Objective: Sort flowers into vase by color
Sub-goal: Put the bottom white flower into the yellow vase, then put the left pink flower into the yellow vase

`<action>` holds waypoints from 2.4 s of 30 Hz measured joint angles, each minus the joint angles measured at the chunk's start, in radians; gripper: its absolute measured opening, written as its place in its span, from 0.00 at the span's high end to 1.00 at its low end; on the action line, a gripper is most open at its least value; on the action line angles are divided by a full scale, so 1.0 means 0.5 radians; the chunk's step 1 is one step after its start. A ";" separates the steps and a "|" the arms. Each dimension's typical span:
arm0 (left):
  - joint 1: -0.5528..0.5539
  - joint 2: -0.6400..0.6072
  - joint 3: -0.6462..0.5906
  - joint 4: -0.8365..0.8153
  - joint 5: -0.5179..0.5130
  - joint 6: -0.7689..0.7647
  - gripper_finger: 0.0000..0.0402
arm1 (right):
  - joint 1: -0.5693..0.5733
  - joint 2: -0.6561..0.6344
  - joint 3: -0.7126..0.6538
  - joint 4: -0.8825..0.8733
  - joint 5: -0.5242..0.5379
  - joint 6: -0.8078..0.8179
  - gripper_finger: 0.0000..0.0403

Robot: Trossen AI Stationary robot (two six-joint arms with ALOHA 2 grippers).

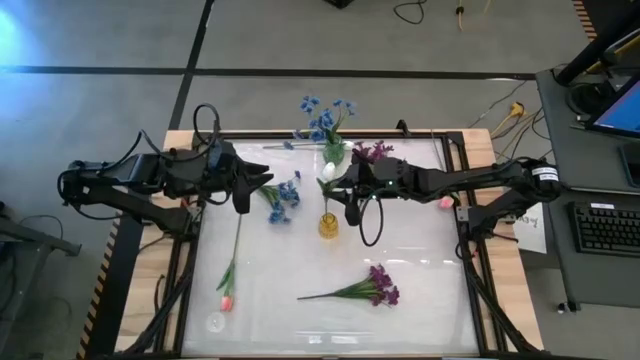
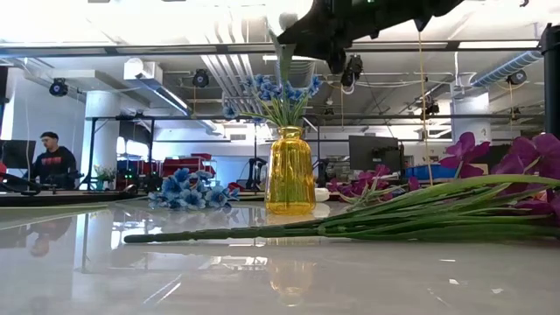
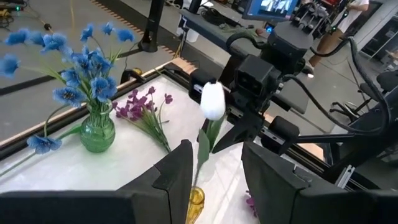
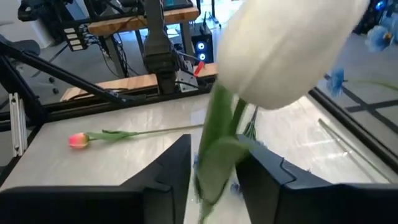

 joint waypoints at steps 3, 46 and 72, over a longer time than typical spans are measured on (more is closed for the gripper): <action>0.000 -0.001 0.000 -0.085 0.016 -0.091 0.68 | 0.001 -0.019 0.000 -0.077 0.000 0.020 0.65; -0.188 0.468 -1.081 -0.768 0.813 -1.705 0.56 | 0.132 -0.361 0.000 -1.005 -0.007 0.864 0.41; -0.193 0.855 -1.194 -0.450 0.730 -1.619 0.98 | 0.132 -0.645 0.000 -1.304 -0.008 1.059 0.41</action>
